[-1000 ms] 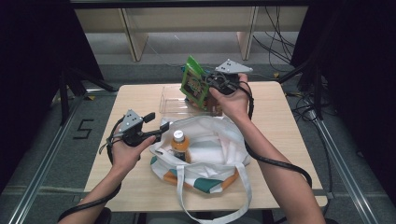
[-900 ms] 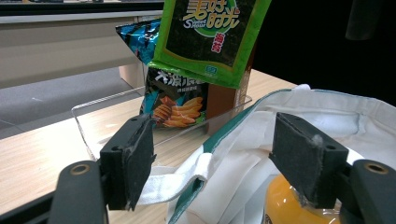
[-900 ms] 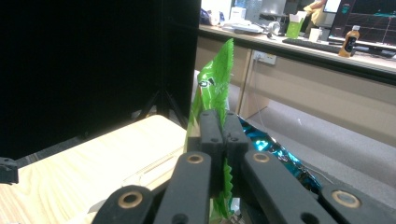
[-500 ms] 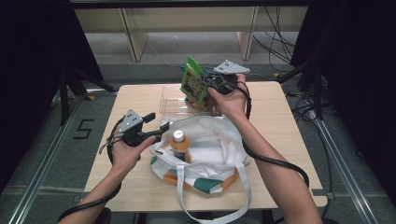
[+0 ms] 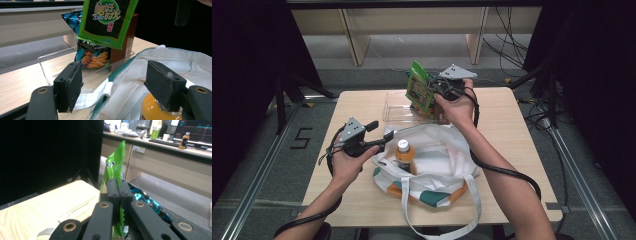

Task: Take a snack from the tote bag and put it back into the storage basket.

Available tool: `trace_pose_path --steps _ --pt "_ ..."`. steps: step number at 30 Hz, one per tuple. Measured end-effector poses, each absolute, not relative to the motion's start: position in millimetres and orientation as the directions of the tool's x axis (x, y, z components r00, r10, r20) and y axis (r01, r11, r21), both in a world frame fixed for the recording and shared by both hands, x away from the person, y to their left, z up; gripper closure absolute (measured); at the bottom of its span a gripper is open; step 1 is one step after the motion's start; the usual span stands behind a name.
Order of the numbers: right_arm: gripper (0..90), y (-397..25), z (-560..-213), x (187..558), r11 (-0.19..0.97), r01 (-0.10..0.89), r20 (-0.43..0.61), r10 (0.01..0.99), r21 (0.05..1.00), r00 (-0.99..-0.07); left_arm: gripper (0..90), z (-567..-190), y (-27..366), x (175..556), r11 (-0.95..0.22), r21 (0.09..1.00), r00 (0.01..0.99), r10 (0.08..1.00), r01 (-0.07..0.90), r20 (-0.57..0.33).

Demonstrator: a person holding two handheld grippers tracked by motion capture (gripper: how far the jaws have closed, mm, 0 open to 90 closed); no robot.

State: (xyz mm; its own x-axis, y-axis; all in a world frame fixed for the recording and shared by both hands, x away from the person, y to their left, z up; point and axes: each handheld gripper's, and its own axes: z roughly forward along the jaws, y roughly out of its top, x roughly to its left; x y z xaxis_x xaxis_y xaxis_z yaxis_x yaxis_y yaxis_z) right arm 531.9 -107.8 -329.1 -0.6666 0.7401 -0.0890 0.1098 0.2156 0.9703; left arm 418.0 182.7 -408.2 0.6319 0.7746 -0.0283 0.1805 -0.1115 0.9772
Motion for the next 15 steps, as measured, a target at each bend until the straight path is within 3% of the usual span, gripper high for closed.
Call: trace_pose_path --steps 15 --pt "90.0 -104.2 -334.9 537.9 0.228 0.105 -0.102 0.740 0.968 -0.665 28.9 -408.0 182.8 417.7 -0.110 0.977 0.632 0.774 0.182 -0.030"
